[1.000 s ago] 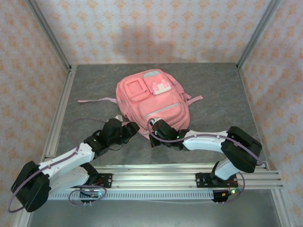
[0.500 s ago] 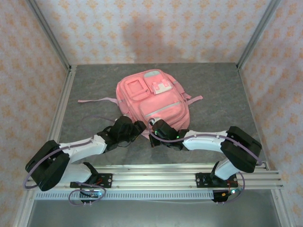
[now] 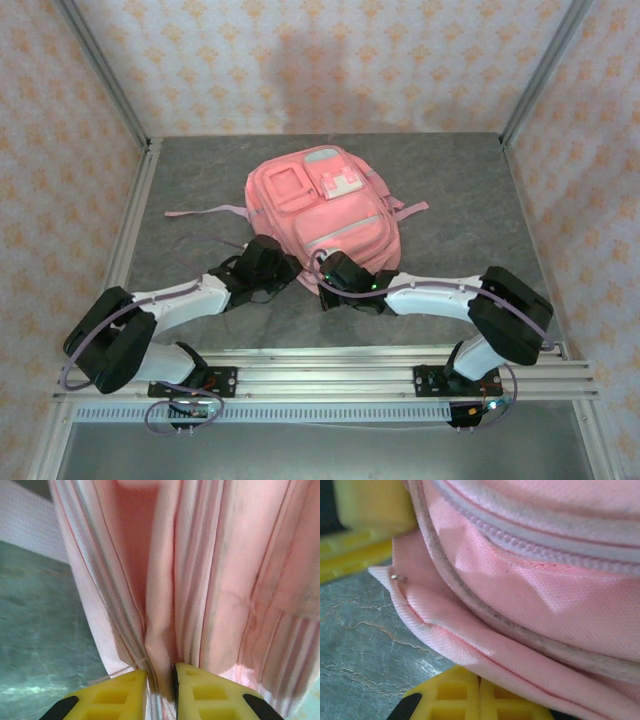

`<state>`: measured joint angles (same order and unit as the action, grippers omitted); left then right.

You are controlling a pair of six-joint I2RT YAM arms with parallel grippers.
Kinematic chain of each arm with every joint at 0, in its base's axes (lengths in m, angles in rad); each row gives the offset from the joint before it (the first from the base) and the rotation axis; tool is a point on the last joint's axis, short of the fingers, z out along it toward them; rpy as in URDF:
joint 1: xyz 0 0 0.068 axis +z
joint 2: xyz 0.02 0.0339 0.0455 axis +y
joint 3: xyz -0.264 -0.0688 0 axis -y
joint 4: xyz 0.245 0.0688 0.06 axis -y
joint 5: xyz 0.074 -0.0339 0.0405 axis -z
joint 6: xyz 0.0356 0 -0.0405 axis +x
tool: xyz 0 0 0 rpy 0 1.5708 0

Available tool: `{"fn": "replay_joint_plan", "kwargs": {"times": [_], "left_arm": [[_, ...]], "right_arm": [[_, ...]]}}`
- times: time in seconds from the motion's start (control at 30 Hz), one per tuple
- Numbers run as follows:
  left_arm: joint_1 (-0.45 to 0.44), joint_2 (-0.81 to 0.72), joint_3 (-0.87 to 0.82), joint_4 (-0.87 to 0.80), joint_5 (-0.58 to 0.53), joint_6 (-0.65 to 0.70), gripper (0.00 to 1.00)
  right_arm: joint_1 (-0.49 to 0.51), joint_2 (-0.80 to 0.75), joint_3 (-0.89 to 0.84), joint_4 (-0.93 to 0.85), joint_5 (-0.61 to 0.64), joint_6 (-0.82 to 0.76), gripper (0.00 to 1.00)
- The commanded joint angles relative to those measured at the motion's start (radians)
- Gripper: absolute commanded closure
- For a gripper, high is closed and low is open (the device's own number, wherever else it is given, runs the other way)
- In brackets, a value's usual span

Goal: Pack books, pencil case, and school supplies into a backpack

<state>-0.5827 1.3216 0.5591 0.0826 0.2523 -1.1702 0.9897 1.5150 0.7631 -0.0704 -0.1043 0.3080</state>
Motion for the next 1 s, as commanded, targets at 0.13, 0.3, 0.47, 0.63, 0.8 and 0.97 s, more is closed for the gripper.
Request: {"fn": "replay_joint_plan", "kwargs": {"times": [0.13, 0.3, 0.47, 0.63, 0.8, 0.97], "left_arm": [[0.121, -0.078, -0.013, -0.111, -0.04, 0.092, 0.79], [0.129, -0.098, -0.002, -0.126, 0.002, 0.13, 0.76], [0.058, -0.096, -0.028, -0.018, 0.036, 0.087, 0.6], [-0.021, -0.062, 0.048, -0.073, 0.036, 0.051, 0.59], [-0.061, -0.011, 0.088, -0.078, 0.025, 0.016, 0.6], [-0.077, 0.066, 0.133, -0.057, 0.027, 0.007, 0.67]], "right_arm": [[-0.024, -0.058, 0.022, -0.137, 0.081, -0.047, 1.0], [-0.031, -0.078, 0.029, -0.149, 0.061, -0.066, 1.0], [-0.032, -0.061, 0.025, -0.101, 0.013, -0.055, 1.0], [-0.031, -0.048, 0.029, -0.083, 0.008, -0.046, 1.0], [-0.031, -0.049, 0.025, -0.068, 0.01, -0.04, 1.0], [-0.032, -0.049, 0.025, -0.057, 0.01, -0.039, 1.0]]}}
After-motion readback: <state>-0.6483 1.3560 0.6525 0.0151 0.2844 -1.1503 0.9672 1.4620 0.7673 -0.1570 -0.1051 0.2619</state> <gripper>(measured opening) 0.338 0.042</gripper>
